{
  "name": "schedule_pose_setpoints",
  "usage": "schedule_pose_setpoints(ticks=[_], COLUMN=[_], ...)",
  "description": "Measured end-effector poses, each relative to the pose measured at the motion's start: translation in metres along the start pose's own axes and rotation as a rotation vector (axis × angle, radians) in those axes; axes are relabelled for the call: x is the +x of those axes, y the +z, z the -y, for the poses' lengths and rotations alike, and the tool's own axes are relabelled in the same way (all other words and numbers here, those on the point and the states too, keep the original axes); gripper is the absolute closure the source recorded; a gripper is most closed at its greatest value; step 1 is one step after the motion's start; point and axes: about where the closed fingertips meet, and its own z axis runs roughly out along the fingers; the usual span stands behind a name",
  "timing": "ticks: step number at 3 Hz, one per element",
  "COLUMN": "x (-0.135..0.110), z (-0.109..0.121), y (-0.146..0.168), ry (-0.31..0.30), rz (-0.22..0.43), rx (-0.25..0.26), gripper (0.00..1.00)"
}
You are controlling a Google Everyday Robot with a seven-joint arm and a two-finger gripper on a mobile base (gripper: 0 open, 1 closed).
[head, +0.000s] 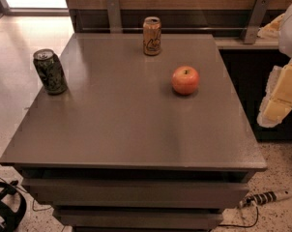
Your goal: Move orange can near green can
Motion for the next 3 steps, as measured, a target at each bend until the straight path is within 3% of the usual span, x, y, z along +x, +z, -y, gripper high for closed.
schedule_pose_setpoints(ticks=[1,2,3], x=[0.000,-0.001,-0.002], z=[0.001,0.028,0.066], y=[-0.001,-0.002,0.003], ry=[0.000,0.059,0.157], rz=[0.001,0.080,0.213], rx=[0.002,0.034,0.080], gripper=[0.00,0.00,0.00])
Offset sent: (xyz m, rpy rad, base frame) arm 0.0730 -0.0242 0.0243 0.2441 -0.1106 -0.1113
